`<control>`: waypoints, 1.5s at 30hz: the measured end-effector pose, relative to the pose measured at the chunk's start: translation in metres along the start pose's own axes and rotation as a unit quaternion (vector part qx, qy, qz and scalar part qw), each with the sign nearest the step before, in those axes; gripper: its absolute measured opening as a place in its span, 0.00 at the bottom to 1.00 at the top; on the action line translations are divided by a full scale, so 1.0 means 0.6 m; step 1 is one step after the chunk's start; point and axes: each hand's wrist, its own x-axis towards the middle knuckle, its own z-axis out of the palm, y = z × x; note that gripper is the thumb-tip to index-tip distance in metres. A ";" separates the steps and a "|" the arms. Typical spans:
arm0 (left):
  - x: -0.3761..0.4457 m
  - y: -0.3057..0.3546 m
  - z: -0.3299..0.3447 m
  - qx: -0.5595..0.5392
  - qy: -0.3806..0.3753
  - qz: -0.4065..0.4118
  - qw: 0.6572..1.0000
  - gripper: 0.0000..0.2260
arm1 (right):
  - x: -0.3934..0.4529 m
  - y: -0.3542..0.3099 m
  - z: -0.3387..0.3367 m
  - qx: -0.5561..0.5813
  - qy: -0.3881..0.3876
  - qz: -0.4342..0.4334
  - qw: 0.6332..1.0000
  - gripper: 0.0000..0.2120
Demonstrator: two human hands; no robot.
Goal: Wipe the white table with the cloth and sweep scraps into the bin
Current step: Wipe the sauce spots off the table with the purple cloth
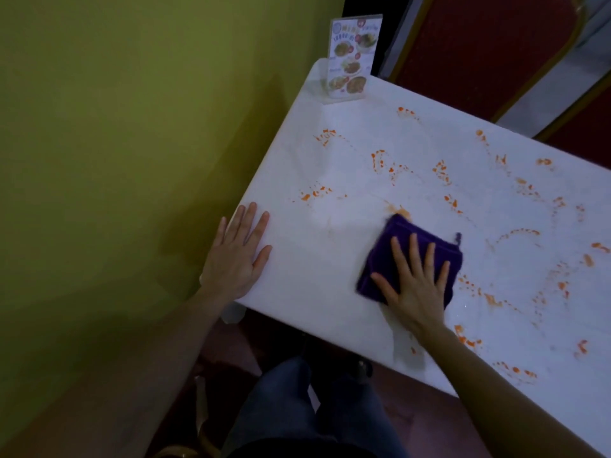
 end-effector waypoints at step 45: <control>-0.003 0.001 -0.002 0.007 -0.004 -0.007 1.000 0.30 | 0.204 -0.067 -0.039 -0.005 -0.008 0.005 1.000 0.43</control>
